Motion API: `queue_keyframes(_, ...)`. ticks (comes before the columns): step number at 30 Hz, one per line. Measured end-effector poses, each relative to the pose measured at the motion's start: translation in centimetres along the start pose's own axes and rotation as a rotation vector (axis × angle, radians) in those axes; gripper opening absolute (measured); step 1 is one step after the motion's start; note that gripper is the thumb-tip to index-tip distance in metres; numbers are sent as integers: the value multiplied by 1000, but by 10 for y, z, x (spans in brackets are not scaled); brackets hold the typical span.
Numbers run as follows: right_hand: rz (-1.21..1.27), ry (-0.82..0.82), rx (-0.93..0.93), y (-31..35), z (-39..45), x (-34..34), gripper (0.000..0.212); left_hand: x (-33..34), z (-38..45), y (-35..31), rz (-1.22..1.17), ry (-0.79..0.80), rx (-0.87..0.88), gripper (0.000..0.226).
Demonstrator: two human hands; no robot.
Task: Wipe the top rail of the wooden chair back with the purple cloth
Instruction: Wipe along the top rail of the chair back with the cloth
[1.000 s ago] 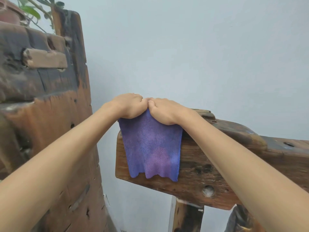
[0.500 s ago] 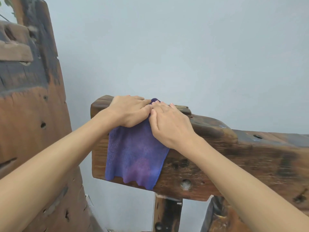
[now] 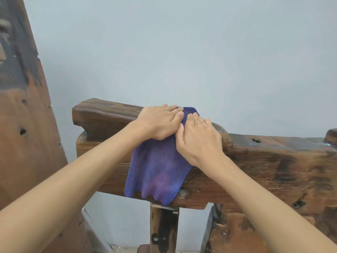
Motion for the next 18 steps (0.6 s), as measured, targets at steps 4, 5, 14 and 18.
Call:
queue_keyframes(4, 28, 25, -36, -27, -1, 1, 66, 8, 10, -22, 59, -63, 24, 57)
queue_keyframes(5, 26, 25, -43, -32, -1, 1, 65, 9, 13, -25, 73, -66, 24, 57)
queue_keyframes(14, 72, 117, -45, -66, 17, 0, 57, 6, 37, -49, 101, -6, -51, 41)
queue_keyframes(18, 189, 265, -76, -83, 37, -9, 50, 1, 52, -70, 113, 46, -105, 49)
Point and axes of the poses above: each hand's wrist, its own z-axis towards the middle knuckle, its own x-axis out of the palm, y = z × x, the point moved 1 cm from there along z, towards the middle knuckle, and after that the axes turned 8 degrees about y, right-handed, at the moved point
